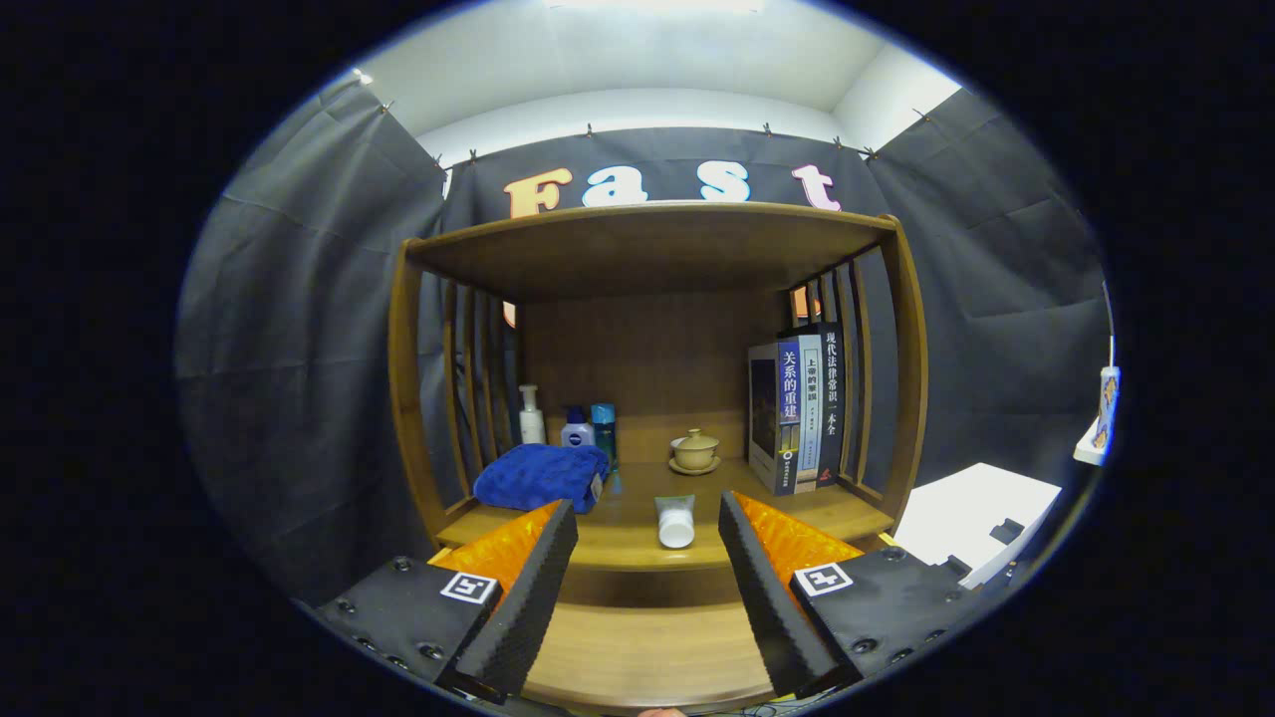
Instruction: Pull open the drawer, take out the items inside it, and place them on the countertop above the cabinet.
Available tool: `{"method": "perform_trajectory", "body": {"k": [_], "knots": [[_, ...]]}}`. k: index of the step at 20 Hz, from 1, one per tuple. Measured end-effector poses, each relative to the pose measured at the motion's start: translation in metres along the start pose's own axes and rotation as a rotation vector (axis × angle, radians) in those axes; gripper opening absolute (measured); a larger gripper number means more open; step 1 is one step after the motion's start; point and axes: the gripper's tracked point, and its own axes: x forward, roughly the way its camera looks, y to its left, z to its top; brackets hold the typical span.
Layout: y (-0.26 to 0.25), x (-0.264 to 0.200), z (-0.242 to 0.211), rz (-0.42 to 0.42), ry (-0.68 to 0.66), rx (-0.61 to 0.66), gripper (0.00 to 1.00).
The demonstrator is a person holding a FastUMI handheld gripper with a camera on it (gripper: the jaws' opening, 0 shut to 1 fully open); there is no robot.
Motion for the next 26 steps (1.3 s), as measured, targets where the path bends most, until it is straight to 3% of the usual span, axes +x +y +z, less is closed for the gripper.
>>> {"method": "perform_trajectory", "body": {"k": [10,14,23,26], "knots": [[0.011,-0.069,-0.06,0.002,-0.031,-0.023,0.93],[0.011,-0.078,-0.085,0.029,0.003,-0.001,0.93],[0.0,-0.095,-0.125,0.005,-0.01,-0.048,0.93],[-0.004,-0.093,-0.146,-0.002,0.04,-0.034,0.93]]}}
